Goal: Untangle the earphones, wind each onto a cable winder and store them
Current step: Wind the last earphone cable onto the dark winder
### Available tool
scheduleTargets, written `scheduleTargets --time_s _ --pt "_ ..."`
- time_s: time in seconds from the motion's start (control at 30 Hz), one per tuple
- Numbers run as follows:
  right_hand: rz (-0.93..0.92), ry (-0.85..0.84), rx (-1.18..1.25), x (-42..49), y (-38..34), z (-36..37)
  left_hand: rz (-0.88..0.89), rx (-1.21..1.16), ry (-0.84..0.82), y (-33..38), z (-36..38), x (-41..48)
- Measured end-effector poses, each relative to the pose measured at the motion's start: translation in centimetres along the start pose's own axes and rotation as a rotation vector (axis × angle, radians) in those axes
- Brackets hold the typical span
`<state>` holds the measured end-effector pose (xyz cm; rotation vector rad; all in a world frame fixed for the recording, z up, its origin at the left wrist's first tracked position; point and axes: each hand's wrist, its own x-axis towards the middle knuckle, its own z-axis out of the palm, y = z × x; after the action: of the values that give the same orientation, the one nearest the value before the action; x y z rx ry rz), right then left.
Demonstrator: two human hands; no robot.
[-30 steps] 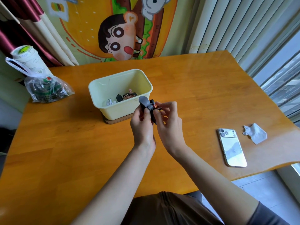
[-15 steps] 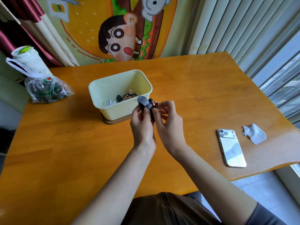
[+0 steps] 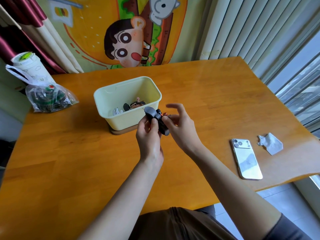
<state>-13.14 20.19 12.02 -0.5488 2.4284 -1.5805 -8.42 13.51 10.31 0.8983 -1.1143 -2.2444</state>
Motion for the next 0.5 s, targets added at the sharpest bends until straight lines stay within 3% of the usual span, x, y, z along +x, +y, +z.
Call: scheduleTargets --time_s 0.27,0.5 --pt "-0.075 0.000 -0.070 0.3 0.0 0.0 -0.054 0.008 -0.082 1.0 -0.3 0.4" --pt "0.035 -0.050 0.083 0.8 0.4 -0.2 0.025 0.035 -0.150 1.0 -0.9 1.1"
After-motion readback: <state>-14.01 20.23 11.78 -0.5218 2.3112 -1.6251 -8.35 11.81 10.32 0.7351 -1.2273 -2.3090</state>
